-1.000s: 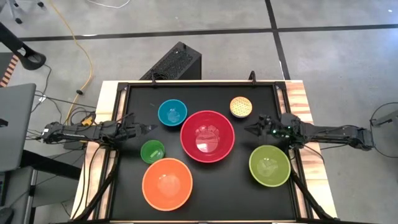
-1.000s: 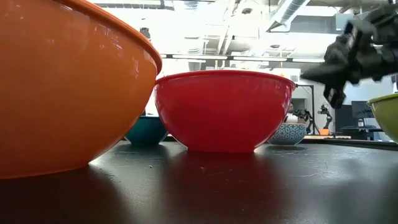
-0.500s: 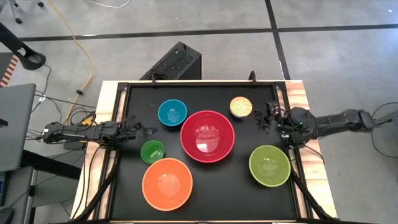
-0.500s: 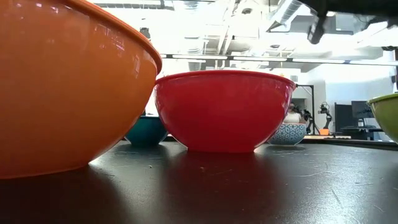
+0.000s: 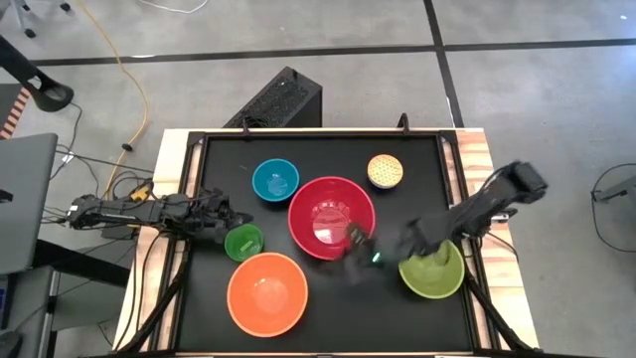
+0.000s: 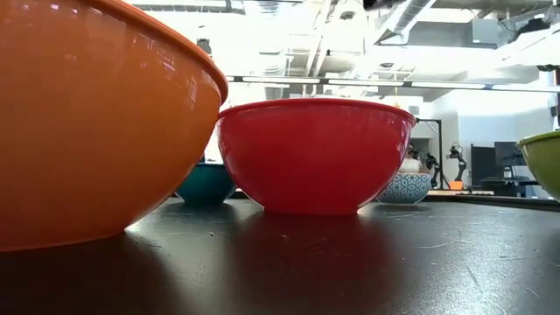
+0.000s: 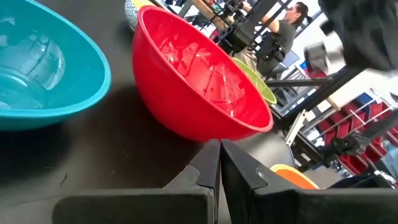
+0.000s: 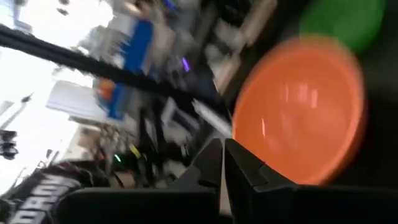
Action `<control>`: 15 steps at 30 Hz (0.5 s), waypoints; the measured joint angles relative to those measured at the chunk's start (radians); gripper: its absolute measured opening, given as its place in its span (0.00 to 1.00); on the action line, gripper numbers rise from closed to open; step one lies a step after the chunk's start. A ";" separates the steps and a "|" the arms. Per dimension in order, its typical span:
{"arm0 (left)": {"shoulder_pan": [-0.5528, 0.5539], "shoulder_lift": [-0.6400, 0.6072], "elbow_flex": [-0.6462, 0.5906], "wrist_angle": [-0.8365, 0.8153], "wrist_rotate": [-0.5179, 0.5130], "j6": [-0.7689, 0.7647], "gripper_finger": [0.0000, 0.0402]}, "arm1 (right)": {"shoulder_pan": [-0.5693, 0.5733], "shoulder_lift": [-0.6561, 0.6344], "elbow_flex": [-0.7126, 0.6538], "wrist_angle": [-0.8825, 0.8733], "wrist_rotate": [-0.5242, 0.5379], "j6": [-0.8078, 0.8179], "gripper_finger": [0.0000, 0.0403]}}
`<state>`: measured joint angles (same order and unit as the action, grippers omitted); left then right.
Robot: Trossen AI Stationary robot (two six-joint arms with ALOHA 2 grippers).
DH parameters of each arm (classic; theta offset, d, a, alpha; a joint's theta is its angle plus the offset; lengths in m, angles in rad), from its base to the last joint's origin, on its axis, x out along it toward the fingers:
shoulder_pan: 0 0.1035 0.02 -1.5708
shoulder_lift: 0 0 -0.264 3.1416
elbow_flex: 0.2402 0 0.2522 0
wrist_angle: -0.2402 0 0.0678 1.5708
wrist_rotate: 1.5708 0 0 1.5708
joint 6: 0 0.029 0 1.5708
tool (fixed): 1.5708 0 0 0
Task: Nest bowls inside each other
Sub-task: Stack the orange bowl into the red bowl
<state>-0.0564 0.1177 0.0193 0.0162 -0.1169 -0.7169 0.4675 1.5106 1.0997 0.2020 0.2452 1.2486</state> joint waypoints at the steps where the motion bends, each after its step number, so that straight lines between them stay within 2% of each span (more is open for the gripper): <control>1: 0.000 0.000 0.000 0.000 0.000 0.007 0.00 | 0.019 0.049 0.057 -0.057 -0.002 0.047 0.08; 6: 0.000 0.000 0.000 0.002 -0.021 0.040 0.00 | 0.063 0.267 0.347 -0.408 -0.004 0.270 0.04; 10: 0.000 0.000 0.000 0.004 -0.043 0.043 0.00 | 0.056 0.406 0.528 -0.667 -0.007 0.383 0.08; 15: 0.000 0.000 0.000 0.004 -0.046 0.044 0.00 | 0.035 0.485 0.633 -0.732 -0.011 0.435 0.21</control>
<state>-0.0563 0.1181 0.0196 0.0202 -0.1627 -0.6727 0.5021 1.9959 1.7325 -0.5303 0.2339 1.6833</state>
